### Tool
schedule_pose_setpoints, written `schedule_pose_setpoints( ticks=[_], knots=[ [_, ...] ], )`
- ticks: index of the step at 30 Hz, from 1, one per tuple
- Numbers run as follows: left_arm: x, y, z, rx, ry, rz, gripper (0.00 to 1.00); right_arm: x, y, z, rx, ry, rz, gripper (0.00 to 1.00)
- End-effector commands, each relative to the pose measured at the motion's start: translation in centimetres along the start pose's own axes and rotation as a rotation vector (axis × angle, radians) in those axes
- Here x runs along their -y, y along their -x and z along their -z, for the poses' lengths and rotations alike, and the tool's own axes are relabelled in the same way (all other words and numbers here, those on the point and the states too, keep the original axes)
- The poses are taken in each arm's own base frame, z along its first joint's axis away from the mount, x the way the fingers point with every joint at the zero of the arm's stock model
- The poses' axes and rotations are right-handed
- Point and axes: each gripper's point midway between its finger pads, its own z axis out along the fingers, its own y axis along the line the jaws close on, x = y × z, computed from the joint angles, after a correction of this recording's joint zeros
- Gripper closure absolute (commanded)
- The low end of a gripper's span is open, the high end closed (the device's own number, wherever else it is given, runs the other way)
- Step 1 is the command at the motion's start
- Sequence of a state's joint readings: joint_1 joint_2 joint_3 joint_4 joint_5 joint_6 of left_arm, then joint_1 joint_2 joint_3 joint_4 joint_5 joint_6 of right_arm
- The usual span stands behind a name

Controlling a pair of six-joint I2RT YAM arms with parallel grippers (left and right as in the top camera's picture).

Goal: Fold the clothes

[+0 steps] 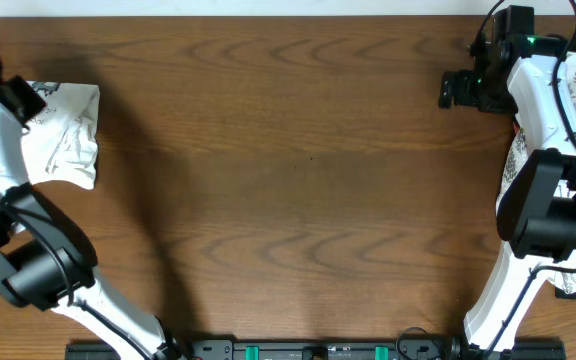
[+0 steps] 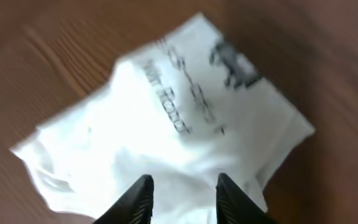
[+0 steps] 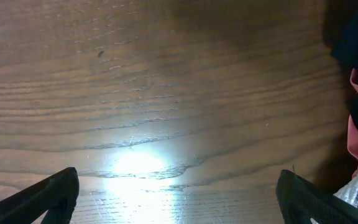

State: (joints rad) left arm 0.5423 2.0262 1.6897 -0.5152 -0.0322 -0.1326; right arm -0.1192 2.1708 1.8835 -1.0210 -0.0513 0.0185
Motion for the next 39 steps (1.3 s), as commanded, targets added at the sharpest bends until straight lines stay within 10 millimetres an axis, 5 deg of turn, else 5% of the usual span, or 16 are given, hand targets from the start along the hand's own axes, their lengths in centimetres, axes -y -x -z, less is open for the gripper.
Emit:
schedule_pose_setpoints(
  ticks=[1,5,8,16,39],
  knots=[
    [-0.1,-4.0,-3.2,-0.113,0.021,0.057,0.66,0.0,0.0,0.2,0.003,-0.005,-0.009,0.01],
    [-0.1,-5.3,-3.8,-0.156,0.029,0.049,0.66,0.0,0.0,0.2,0.003,-0.005,-0.008,0.01],
    [-0.3,-6.1,-3.5,-0.188,0.036,0.044,0.43,0.0,0.0,0.2,0.003,-0.005,-0.008,0.01],
    [0.0,-8.6,-2.6,-0.300,-0.027,-0.181,0.24,0.0,0.0,0.2,0.003,-0.005,-0.008,0.01],
    [-1.7,-6.8,-3.5,-0.234,0.047,-0.522,0.29,0.0,0.0,0.2,0.003,-0.005,-0.008,0.01]
  ],
)
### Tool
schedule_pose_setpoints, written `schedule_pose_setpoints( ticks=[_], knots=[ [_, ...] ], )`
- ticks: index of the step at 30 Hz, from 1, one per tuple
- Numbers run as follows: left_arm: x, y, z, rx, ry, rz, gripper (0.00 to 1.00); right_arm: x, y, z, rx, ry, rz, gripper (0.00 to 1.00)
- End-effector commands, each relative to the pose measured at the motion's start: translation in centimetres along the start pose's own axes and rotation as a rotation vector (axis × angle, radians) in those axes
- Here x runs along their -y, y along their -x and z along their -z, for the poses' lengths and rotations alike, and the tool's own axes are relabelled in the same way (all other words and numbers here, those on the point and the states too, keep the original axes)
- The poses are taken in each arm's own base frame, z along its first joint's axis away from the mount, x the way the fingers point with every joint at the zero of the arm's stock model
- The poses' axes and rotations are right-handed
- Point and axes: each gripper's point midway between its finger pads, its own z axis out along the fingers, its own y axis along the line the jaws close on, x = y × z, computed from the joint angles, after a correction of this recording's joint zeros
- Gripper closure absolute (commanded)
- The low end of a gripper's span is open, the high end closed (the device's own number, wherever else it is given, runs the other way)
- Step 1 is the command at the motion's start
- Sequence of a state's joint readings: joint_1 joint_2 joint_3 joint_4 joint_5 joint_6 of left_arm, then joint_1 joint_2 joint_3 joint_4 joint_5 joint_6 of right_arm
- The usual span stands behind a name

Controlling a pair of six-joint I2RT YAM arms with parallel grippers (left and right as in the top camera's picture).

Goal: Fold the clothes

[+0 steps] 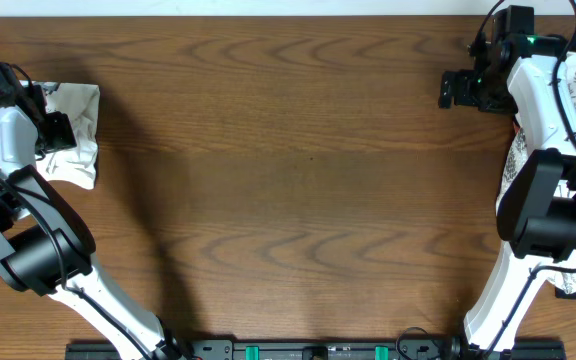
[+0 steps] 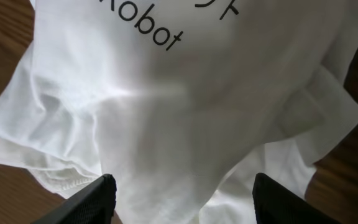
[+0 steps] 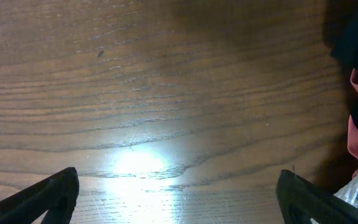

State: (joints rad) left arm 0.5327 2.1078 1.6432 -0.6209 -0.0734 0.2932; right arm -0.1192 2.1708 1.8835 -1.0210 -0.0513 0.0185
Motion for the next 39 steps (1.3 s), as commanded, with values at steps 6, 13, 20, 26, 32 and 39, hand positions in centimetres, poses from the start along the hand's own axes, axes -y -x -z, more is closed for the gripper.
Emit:
schedule_pose_setpoints(
  ticks=[6,13,20,26,32,39],
  knots=[
    [-0.1,-0.5,-0.9,-0.026,0.013,-0.143,0.31,0.0,0.0,0.2,0.003,-0.005,-0.008,0.01],
    [-0.1,-0.7,-1.2,-0.032,0.012,-0.158,0.51,0.0,0.0,0.2,0.003,-0.006,-0.008,0.01],
    [0.7,-2.5,-3.8,-0.103,-0.015,-0.182,0.37,0.0,0.0,0.2,0.003,-0.005,-0.008,0.01],
    [0.7,-2.2,-3.9,-0.094,-0.012,-0.179,0.66,0.0,0.0,0.2,0.003,-0.005,-0.008,0.01],
    [0.1,0.4,-0.6,-0.007,0.013,-0.112,0.77,0.0,0.0,0.2,0.003,-0.006,-0.009,0.01],
    [0.1,2.7,3.9,0.094,0.031,-0.099,0.75,0.0,0.0,0.2,0.003,-0.005,-0.008,0.01]
  ],
)
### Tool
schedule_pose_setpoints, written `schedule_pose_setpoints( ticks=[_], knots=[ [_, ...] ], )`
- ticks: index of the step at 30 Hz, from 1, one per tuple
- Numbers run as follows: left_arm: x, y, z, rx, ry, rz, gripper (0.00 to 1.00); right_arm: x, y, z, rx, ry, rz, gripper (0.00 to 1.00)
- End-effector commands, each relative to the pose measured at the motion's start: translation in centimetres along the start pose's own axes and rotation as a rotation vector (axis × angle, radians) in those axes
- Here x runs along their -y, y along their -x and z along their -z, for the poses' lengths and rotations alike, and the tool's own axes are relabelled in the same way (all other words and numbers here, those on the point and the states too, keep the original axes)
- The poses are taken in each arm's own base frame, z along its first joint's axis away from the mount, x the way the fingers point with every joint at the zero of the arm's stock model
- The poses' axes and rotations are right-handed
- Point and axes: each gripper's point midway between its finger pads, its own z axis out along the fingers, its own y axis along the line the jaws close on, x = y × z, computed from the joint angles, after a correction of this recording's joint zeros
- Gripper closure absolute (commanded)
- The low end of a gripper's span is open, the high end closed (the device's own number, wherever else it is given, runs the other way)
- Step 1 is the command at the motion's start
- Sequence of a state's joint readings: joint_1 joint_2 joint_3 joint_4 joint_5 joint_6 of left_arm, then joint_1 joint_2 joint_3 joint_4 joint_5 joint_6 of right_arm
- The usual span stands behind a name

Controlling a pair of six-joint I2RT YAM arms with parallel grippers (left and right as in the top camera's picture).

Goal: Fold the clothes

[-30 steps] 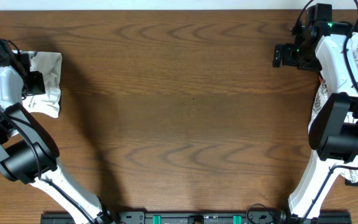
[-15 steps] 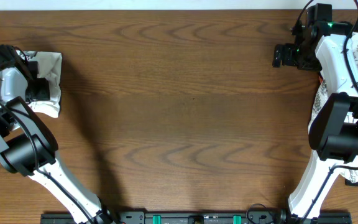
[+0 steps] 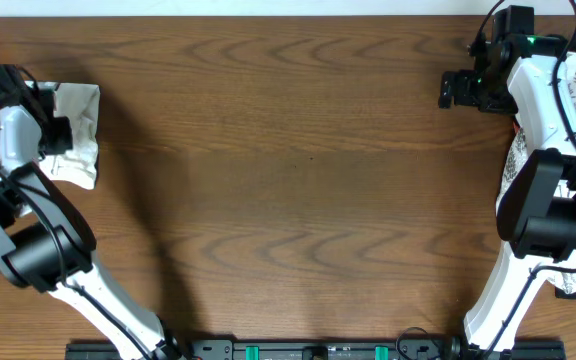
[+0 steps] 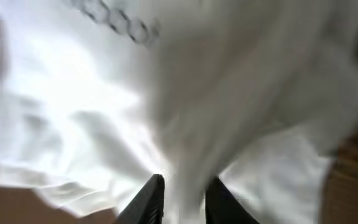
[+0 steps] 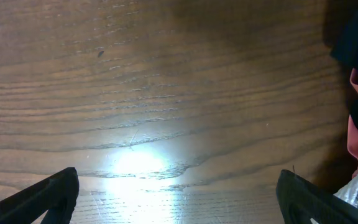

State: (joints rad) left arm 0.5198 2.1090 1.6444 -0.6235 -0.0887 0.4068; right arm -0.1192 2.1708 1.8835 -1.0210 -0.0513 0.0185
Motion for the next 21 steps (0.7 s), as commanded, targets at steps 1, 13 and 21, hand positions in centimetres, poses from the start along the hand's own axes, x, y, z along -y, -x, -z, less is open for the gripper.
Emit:
schedule_pose_setpoints(
  ticks=[1,13,21],
  knots=[
    [-0.6,2.6,4.1,0.101,0.027,0.026,0.75,0.0,0.0,0.2,0.003,-0.005,-0.009,0.01],
    [-1.5,-0.4,3.3,-0.018,0.071,0.005,0.52,0.0,0.0,0.2,0.003,-0.005,-0.009,0.01],
    [-1.5,-3.3,1.1,-0.103,0.056,-0.090,0.40,0.0,0.0,0.2,0.003,-0.005,-0.009,0.01]
  ],
)
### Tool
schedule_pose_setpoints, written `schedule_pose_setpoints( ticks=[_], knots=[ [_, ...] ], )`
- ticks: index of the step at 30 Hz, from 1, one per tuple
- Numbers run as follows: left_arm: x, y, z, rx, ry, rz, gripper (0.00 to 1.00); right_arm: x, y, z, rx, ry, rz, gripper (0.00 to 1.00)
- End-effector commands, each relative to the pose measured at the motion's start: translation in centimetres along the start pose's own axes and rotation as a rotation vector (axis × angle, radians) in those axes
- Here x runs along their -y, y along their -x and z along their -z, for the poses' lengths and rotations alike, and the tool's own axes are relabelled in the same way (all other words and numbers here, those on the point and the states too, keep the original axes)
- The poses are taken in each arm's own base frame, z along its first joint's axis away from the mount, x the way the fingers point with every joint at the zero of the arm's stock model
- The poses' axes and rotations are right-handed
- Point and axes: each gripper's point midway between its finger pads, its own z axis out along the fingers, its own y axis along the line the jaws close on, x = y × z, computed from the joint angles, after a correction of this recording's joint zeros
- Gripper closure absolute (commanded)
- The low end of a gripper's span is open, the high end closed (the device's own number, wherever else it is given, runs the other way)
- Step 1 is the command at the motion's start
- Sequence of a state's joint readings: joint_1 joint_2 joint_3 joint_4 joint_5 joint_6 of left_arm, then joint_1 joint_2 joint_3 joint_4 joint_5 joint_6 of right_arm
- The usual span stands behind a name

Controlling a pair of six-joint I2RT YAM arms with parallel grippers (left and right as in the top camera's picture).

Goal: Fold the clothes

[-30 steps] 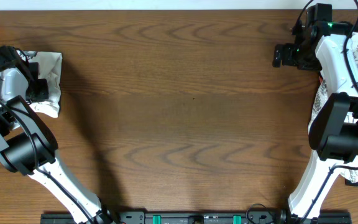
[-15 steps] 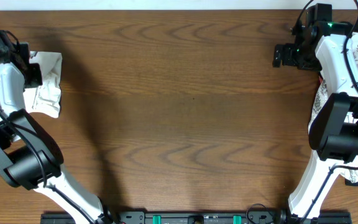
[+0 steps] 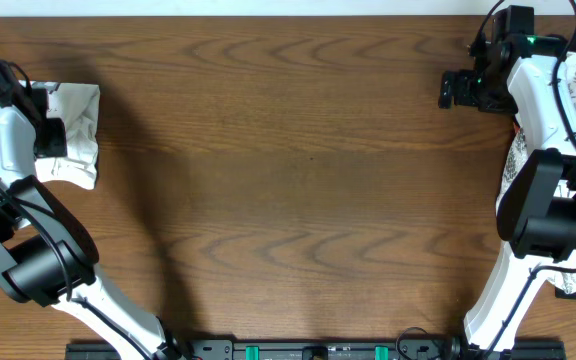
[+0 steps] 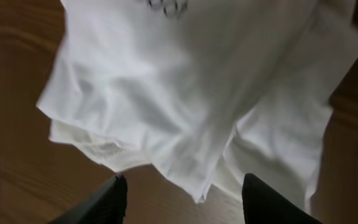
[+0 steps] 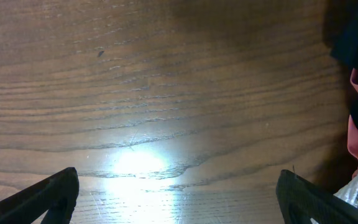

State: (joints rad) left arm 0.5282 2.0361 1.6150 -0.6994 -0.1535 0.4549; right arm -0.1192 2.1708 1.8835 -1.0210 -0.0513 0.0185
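A crumpled white T-shirt with dark print (image 3: 76,135) lies at the far left of the wooden table (image 3: 298,170); in the left wrist view the T-shirt (image 4: 185,93) fills the upper frame. My left gripper (image 4: 182,199) hangs open just above its lower edge, holding nothing; overhead the left gripper (image 3: 48,135) sits over the shirt's left side. At the back right my right gripper (image 5: 178,193) is open above bare wood, seen overhead as the right gripper (image 3: 458,90).
A heap of other clothes, white with grey pattern plus pink and dark pieces, lies along the right edge beside the right arm. The arms' base rail (image 3: 308,350) runs along the front edge.
My left gripper was nearly shut, pressed into the white T-shirt; now it is wide open and drawn back from the cloth. The right arm has not moved.
First my left gripper was narrowly open over the T-shirt at the far left. Then it stood wide open close over the cloth, then closed down into a fold. Now it is open again with the shirt still crumpled in the same spot. The right gripper stayed open throughout.
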Motion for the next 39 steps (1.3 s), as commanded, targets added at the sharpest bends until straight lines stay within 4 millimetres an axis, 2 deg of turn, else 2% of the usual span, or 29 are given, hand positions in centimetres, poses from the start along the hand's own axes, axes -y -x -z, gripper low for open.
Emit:
schedule_pose_setpoints(
  ticks=[1,6,12,17,19,20,29,31,33,35,37,39],
  knots=[
    [-0.1,-1.4,-1.4,-0.048,0.005,-0.044,0.40,0.0,0.0,0.2,0.003,-0.005,-0.008,0.01],
    [-0.1,-1.4,-1.5,-0.050,0.003,-0.050,0.40,0.0,0.0,0.2,0.003,-0.005,-0.008,0.01],
    [1.1,-2.6,-3.8,-0.105,-0.027,-0.108,0.40,0.0,0.0,0.2,0.003,-0.005,-0.009,0.01],
    [0.8,-1.8,-4.2,-0.074,-0.013,-0.100,0.42,0.0,0.0,0.2,0.004,-0.006,-0.009,0.01],
    [0.8,-1.7,-4.2,-0.066,-0.009,-0.097,0.49,0.0,0.0,0.2,0.003,-0.005,-0.009,0.01],
    [0.8,-1.6,-4.4,-0.064,-0.009,-0.097,0.49,0.0,0.0,0.2,0.003,-0.005,-0.008,0.01],
    [1.5,-2.6,-6.0,-0.102,-0.026,-0.105,0.50,0.0,0.0,0.2,0.003,-0.005,-0.008,0.01],
    [1.4,-2.5,-6.0,-0.099,-0.024,-0.105,0.57,0.0,0.0,0.2,0.003,-0.005,-0.008,0.01],
    [1.3,-2.2,-5.8,-0.089,-0.019,-0.102,0.75,0.0,0.0,0.2,0.003,-0.005,-0.008,0.01],
    [1.2,-2.0,-5.7,-0.081,-0.015,-0.100,0.87,0.0,0.0,0.2,0.003,-0.005,-0.009,0.01],
    [1.1,-1.7,-5.4,-0.072,-0.012,-0.101,0.94,0.0,0.0,0.2,0.003,-0.005,-0.009,0.01],
    [1.1,-1.0,-4.6,-0.050,-0.005,-0.099,0.94,0.0,0.0,0.2,0.003,-0.005,-0.008,0.01]
  ],
)
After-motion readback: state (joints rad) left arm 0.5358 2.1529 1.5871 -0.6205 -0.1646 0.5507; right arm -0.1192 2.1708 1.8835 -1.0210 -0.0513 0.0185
